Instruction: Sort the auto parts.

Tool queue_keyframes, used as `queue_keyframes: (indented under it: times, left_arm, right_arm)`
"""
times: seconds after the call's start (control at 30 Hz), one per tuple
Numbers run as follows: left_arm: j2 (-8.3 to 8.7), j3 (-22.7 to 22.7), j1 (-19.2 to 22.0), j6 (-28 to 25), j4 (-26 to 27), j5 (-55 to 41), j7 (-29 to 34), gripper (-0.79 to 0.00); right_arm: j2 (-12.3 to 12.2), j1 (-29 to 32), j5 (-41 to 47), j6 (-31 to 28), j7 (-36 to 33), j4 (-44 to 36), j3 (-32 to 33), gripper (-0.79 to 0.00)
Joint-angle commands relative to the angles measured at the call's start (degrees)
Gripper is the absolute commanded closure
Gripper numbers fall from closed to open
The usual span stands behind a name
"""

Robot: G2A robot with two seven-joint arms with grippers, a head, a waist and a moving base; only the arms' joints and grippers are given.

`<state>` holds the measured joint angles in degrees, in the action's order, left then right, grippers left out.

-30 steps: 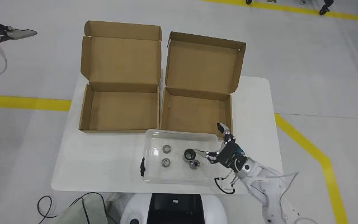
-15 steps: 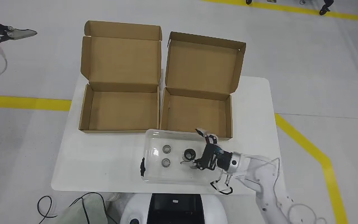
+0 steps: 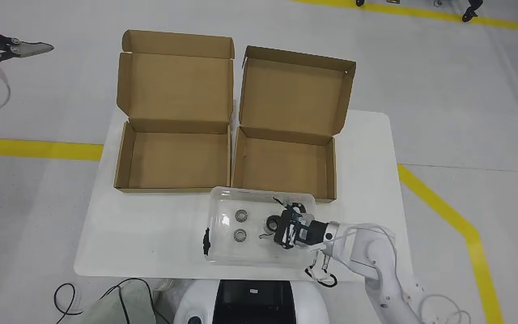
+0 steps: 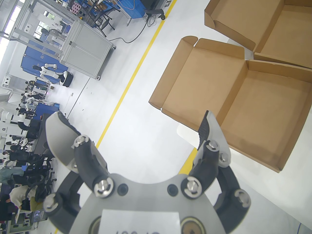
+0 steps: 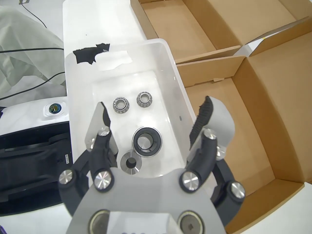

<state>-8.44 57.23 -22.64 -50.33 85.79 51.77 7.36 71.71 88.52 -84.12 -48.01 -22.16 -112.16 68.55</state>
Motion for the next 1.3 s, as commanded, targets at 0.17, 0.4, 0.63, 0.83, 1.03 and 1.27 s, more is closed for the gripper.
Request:
queue_keyframes:
  times: [0.17,0.4,0.63,0.83,1.03,1.27]
  left_arm:
    - [0.00,0.00,0.00,0.00,0.00,0.00,0.00,-0.785]
    - [0.00,0.00,0.00,0.00,0.00,0.00,0.00,-0.785]
    - [0.00,0.00,0.00,0.00,0.00,0.00,0.00,-0.785]
    - [0.00,0.00,0.00,0.00,0.00,0.00,0.00,-0.785]
    - [0.00,0.00,0.00,0.00,0.00,0.00,0.00,-0.785]
    - [0.00,0.00,0.00,0.00,0.00,0.00,0.00,-0.785]
  right_arm:
    - [-0.32,-0.44,2.98,1.38,-7.76,0.25,-1.08,-0.659]
    - [-0.65,-1.17,5.84,3.17,-13.02,1.12,-1.78,-0.622]
    - [-0.88,-2.63,8.32,4.56,-17.05,2.99,-3.14,-0.619]
    - [-0.96,-4.45,9.49,6.18,-19.65,5.14,-4.70,-0.634]
    - [-1.07,-5.89,10.26,6.86,-20.96,6.80,-6.26,-0.622]
    - [-1.08,-7.96,10.38,8.24,-22.09,9.01,-8.22,-0.613]
